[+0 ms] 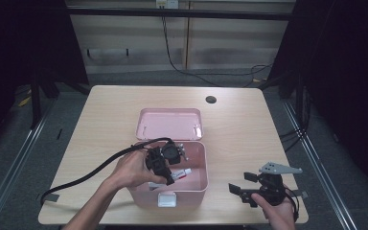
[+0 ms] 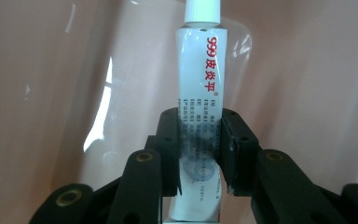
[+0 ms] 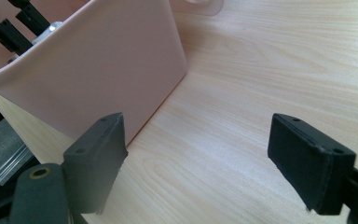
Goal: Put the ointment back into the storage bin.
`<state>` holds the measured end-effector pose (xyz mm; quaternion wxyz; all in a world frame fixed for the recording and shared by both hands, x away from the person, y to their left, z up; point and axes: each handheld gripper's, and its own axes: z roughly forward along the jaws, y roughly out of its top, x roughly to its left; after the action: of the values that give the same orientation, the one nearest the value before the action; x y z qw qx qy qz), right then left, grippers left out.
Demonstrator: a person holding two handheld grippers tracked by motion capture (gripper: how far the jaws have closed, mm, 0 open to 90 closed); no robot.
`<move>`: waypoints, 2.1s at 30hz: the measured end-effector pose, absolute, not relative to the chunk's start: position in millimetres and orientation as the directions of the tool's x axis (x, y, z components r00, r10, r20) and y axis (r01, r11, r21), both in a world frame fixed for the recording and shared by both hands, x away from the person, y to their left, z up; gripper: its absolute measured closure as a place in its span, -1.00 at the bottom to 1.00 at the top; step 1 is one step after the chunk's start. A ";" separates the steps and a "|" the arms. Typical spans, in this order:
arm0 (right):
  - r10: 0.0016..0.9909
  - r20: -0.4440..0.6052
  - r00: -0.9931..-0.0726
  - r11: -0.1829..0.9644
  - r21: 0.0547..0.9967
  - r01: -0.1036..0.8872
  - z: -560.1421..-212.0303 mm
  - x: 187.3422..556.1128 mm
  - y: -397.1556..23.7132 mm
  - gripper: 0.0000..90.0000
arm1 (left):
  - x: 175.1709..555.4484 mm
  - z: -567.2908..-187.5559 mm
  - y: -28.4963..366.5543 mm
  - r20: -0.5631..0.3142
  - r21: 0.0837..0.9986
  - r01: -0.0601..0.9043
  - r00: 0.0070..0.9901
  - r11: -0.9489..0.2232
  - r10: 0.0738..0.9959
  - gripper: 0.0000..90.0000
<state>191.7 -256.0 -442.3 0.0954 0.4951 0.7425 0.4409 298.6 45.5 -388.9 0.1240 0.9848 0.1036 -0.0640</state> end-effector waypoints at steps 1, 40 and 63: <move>0.819 0.295 -0.492 0.121 0.749 0.651 -442.3 191.6 -255.9 -0.58 | 298.6 -388.9 45.5 -0.152 0.231 0.220 0.970 -0.948 0.188 0.58; 0.822 0.294 -0.488 0.119 0.749 0.651 -442.5 192.2 -256.3 -0.58 | 299.9 -416.5 50.7 -0.230 0.184 0.157 0.967 -0.970 0.113 0.58; 0.824 0.290 -0.487 0.119 0.751 0.649 -442.9 192.2 -256.8 -0.59 | 301.1 -425.7 47.3 -0.255 0.131 0.124 0.963 -0.984 0.087 0.57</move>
<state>192.2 -256.8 -442.9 0.0992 0.4969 0.7414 0.4400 301.1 47.3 -425.7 0.0732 0.9880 0.0535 -0.1250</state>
